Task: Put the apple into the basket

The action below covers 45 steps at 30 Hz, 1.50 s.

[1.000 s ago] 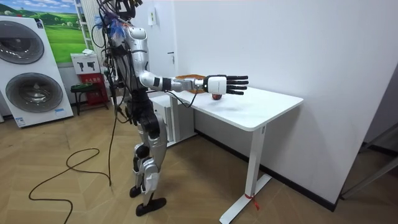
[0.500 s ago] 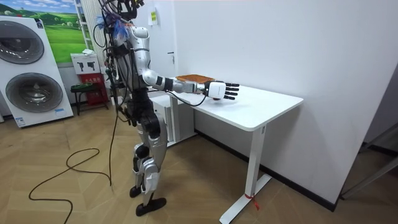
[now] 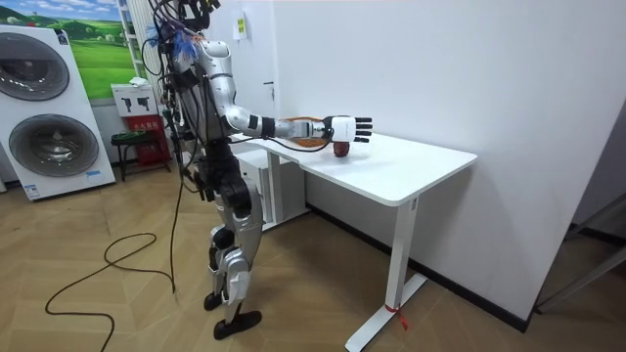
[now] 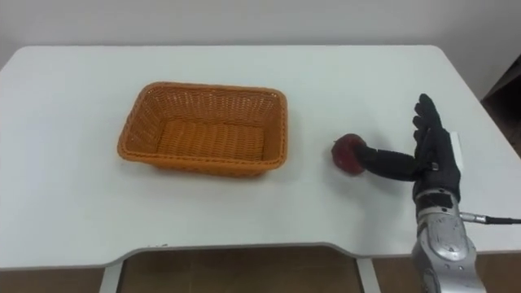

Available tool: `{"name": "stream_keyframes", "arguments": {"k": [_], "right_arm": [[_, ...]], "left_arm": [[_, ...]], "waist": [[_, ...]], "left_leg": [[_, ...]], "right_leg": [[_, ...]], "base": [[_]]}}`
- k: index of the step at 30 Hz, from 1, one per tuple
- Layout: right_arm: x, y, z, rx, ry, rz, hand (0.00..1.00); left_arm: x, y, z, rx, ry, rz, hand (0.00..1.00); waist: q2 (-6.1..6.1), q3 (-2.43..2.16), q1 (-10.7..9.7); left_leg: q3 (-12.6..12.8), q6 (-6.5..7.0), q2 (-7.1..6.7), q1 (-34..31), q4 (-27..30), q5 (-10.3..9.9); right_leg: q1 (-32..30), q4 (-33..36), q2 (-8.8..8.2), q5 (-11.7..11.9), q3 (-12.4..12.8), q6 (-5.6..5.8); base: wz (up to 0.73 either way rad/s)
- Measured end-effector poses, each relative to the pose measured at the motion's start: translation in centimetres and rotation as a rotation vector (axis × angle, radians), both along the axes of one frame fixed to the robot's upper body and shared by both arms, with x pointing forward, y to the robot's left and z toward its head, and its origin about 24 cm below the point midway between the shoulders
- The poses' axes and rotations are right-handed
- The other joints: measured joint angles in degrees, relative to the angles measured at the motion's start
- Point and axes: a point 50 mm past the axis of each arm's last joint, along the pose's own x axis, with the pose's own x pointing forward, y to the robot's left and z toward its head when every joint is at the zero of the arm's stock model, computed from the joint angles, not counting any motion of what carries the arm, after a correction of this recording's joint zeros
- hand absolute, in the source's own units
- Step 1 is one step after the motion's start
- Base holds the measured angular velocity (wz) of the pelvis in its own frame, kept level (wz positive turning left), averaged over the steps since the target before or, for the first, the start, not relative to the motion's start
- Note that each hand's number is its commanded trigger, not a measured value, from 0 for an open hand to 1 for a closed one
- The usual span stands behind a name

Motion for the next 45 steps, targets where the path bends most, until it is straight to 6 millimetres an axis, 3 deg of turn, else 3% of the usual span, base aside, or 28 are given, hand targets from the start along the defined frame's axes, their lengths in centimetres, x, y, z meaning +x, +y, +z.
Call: {"name": "stream_keyframes", "arguments": {"k": [10,17,24,31,34,45], "right_arm": [[0.9,0.3,0.7,-0.034,-0.017,0.043,0.00],[0.7,-0.5,-0.9,-0.050,0.067,0.039,0.00],[1.3,-0.7,-0.5,-0.062,0.059,0.053,0.00],[0.7,-1.2,-2.9,-0.090,0.202,0.081,0.00],[0.5,-1.2,-3.7,-0.093,0.245,0.095,0.00],[0.9,-0.4,-3.8,-0.212,0.287,0.197,0.00]], "left_arm": [[-0.1,-0.1,-0.1,-0.007,0.004,0.000,0.00],[-0.2,-0.2,-0.1,-0.016,0.014,-0.024,0.00],[-0.1,-0.2,-0.1,-0.033,0.018,-0.028,0.00],[-0.4,0.0,0.1,-0.039,0.024,-0.049,0.00],[-0.2,0.5,0.2,-0.030,0.020,-0.056,0.00],[0.1,1.2,0.5,-0.018,0.009,-0.071,0.00]], "waist": [[0.22,0.21,0.01],[0.00,0.40,0.20],[0.00,0.39,0.49],[-0.21,0.42,1.53],[-0.56,0.63,1.66],[-1.21,0.43,2.31]], "left_leg": [[-0.07,0.00,0.04,0.03,0.14,0.00],[-0.13,0.04,-0.05,-0.01,0.28,0.03],[-0.17,0.09,-0.11,0.04,0.29,0.06],[-0.93,0.09,-0.14,0.56,0.22,0.06],[-1.28,0.10,-0.16,0.57,0.23,0.06],[-2.10,0.36,-0.75,0.13,0.59,0.23]], "right_leg": [[-0.02,0.31,-0.03,0.00,-0.14,0.00],[-0.09,0.45,-0.14,0.00,-0.35,0.01],[0.07,0.36,-0.17,-0.01,-0.36,0.02],[1.05,0.43,-0.21,-0.01,-1.13,0.02],[0.96,0.42,-0.26,-0.03,-1.67,0.04],[1.80,-0.43,-0.53,-0.03,-1.95,0.23]], "base": [[0.00],[0.01],[0.00],[0.05],[0.07],[0.03]]}}
